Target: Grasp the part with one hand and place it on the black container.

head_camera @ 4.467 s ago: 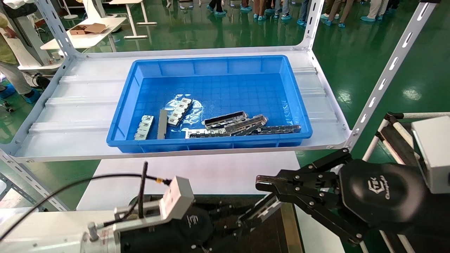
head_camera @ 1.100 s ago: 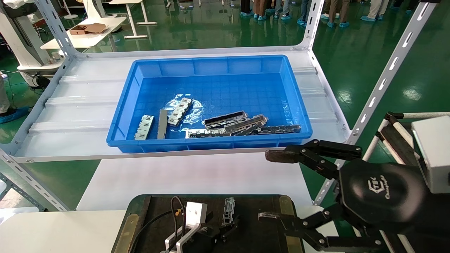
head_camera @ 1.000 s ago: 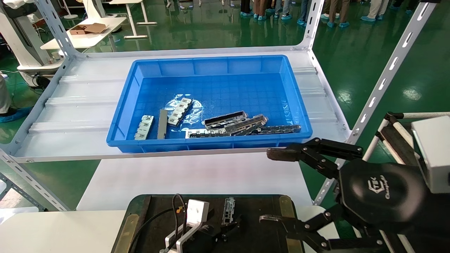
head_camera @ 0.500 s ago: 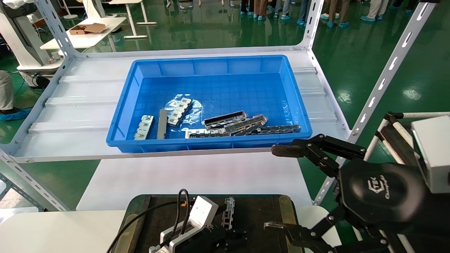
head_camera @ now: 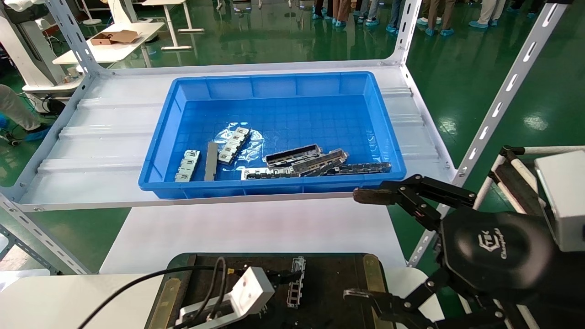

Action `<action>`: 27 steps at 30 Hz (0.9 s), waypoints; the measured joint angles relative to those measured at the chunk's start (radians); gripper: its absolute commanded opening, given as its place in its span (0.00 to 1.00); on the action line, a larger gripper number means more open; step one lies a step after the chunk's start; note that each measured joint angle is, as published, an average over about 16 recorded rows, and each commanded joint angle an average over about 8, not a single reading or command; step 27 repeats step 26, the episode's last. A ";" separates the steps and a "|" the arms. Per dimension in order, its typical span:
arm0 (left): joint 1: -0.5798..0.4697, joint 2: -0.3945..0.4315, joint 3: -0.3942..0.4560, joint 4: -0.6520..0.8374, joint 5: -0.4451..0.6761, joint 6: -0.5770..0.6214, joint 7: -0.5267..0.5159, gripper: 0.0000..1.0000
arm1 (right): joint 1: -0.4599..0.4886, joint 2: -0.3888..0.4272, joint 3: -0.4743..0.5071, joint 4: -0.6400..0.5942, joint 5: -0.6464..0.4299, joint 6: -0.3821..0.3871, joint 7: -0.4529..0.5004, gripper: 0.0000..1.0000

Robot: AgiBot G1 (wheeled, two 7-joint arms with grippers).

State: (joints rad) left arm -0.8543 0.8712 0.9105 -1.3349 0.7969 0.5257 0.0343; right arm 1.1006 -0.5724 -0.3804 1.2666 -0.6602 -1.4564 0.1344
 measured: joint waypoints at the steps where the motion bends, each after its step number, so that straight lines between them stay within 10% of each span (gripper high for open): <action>1: 0.003 -0.007 -0.015 0.002 -0.009 0.028 0.023 1.00 | 0.000 0.000 0.000 0.000 0.000 0.000 0.000 1.00; 27: 0.017 -0.137 -0.205 0.005 -0.199 0.414 0.268 1.00 | 0.000 0.000 0.000 0.000 0.000 0.000 0.000 1.00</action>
